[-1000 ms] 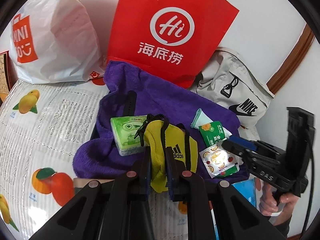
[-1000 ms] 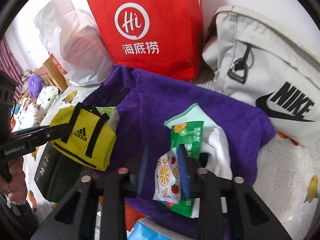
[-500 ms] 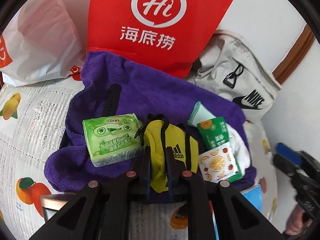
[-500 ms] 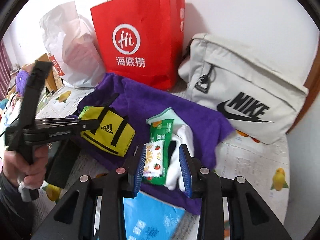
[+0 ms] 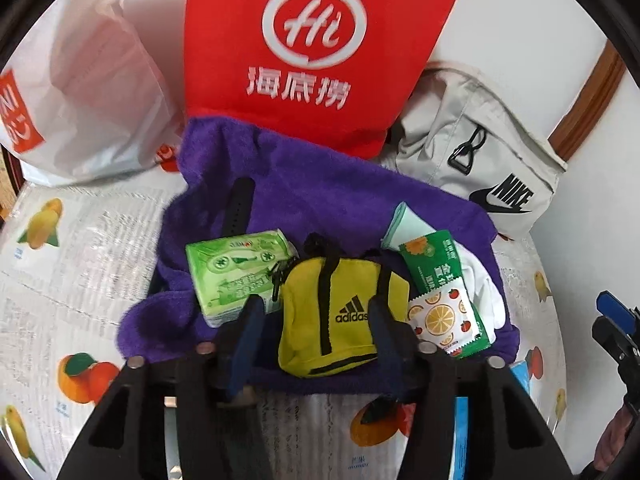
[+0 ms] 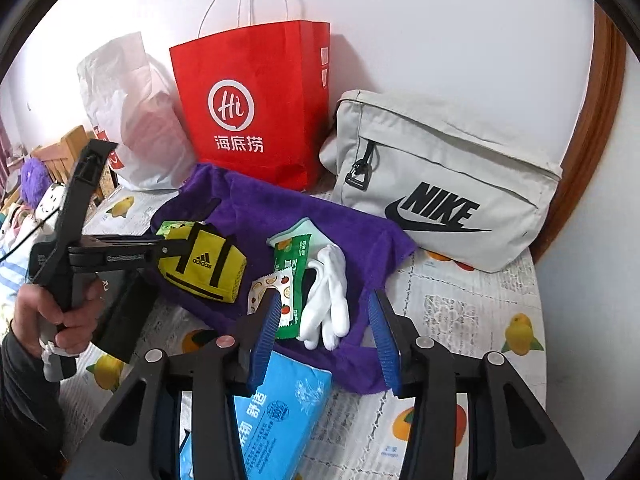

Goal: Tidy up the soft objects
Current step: 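Open both tools to drop the yellow bag and packet onto the towel, then grasp the white cloth with the right tool while the left tool moves toward the mesh bag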

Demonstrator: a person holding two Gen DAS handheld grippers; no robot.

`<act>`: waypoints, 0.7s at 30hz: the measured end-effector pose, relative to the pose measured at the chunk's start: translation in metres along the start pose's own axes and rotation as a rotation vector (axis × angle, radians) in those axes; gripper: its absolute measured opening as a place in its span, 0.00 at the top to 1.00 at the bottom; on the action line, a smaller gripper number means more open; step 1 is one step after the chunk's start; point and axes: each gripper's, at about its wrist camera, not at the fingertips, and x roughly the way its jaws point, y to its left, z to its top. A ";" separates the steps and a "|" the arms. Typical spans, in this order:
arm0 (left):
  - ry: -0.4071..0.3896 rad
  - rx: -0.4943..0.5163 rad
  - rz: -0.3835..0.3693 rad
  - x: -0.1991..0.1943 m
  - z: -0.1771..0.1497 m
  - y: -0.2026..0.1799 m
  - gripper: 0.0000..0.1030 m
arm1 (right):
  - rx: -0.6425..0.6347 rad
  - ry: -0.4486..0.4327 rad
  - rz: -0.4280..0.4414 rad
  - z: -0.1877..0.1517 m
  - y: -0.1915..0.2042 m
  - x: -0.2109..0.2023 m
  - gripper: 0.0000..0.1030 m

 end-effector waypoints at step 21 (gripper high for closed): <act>-0.001 0.134 -0.047 -0.102 -0.100 -0.010 0.41 | 0.101 0.003 0.052 -0.120 0.024 -0.087 0.40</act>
